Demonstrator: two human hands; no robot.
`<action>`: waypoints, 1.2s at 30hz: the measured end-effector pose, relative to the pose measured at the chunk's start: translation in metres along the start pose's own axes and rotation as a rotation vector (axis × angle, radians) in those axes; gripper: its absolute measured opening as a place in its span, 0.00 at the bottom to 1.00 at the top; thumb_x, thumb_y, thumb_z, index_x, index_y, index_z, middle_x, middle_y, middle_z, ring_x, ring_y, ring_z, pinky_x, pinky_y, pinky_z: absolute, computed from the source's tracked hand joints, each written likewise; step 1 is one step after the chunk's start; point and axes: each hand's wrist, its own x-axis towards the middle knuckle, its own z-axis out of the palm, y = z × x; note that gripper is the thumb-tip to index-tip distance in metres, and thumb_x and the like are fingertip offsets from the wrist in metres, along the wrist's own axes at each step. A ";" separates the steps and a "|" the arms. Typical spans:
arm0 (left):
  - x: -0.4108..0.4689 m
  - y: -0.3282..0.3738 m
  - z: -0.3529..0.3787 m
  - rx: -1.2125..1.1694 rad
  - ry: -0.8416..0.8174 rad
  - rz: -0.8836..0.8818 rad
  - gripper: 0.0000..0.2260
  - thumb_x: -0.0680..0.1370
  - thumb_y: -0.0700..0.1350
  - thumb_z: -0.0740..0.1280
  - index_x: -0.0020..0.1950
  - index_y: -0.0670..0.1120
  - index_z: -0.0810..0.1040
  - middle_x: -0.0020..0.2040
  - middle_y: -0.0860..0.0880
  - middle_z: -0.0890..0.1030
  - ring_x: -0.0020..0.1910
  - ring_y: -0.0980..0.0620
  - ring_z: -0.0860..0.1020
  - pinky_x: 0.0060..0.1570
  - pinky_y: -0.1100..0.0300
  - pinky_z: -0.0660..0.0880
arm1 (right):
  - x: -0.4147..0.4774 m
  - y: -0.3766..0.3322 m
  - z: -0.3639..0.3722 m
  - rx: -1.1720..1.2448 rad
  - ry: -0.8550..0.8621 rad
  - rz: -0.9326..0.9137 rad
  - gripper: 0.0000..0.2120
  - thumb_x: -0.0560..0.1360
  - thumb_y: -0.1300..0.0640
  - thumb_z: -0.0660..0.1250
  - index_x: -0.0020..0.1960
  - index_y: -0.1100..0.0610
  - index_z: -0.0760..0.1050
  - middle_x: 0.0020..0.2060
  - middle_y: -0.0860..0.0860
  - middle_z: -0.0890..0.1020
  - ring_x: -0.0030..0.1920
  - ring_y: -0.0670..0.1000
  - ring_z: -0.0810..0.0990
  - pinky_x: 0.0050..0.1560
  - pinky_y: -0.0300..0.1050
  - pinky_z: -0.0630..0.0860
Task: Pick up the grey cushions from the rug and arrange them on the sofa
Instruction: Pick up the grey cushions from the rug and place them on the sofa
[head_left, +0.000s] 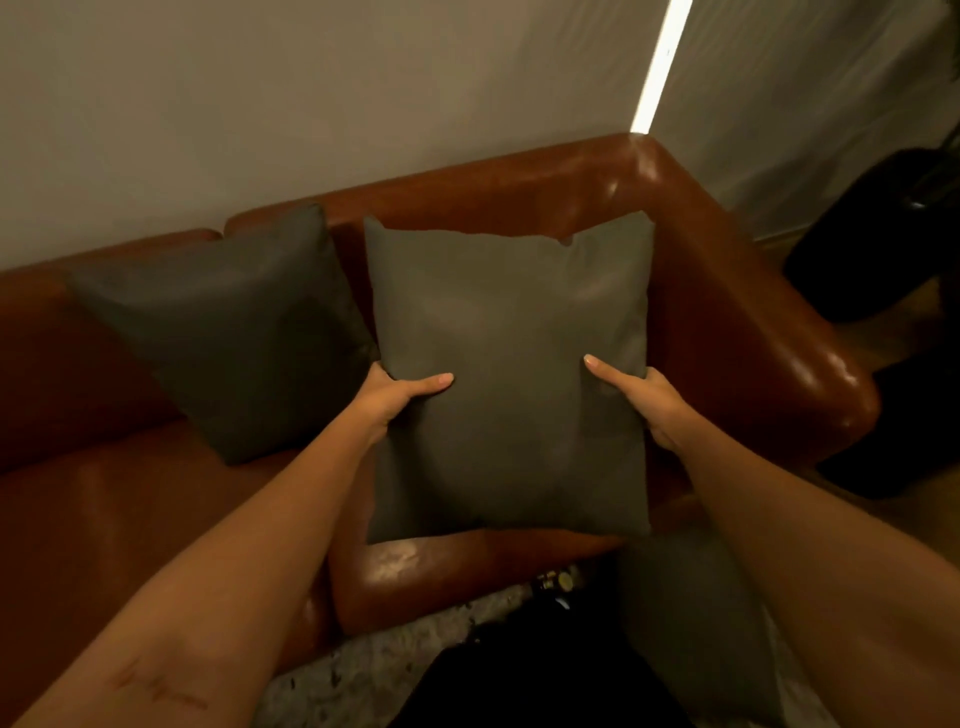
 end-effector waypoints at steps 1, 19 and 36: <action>0.005 0.002 0.001 -0.022 0.010 -0.017 0.56 0.41 0.52 0.84 0.68 0.43 0.69 0.62 0.46 0.78 0.59 0.47 0.77 0.61 0.48 0.74 | 0.010 -0.005 0.000 -0.013 -0.017 0.002 0.48 0.53 0.40 0.80 0.68 0.57 0.71 0.60 0.53 0.80 0.56 0.53 0.80 0.49 0.47 0.77; 0.134 0.051 0.016 -0.098 0.220 -0.082 0.51 0.60 0.41 0.80 0.75 0.48 0.54 0.69 0.49 0.70 0.66 0.48 0.71 0.65 0.46 0.70 | 0.217 -0.097 0.035 -0.027 -0.226 0.055 0.67 0.47 0.21 0.70 0.77 0.53 0.56 0.71 0.48 0.69 0.68 0.53 0.70 0.67 0.55 0.69; 0.225 0.051 0.007 0.078 0.131 -0.224 0.44 0.69 0.48 0.75 0.77 0.55 0.51 0.74 0.50 0.63 0.73 0.43 0.62 0.68 0.45 0.63 | 0.280 -0.083 0.084 -0.296 -0.333 0.136 0.66 0.52 0.39 0.80 0.79 0.50 0.45 0.75 0.50 0.63 0.72 0.54 0.66 0.68 0.56 0.68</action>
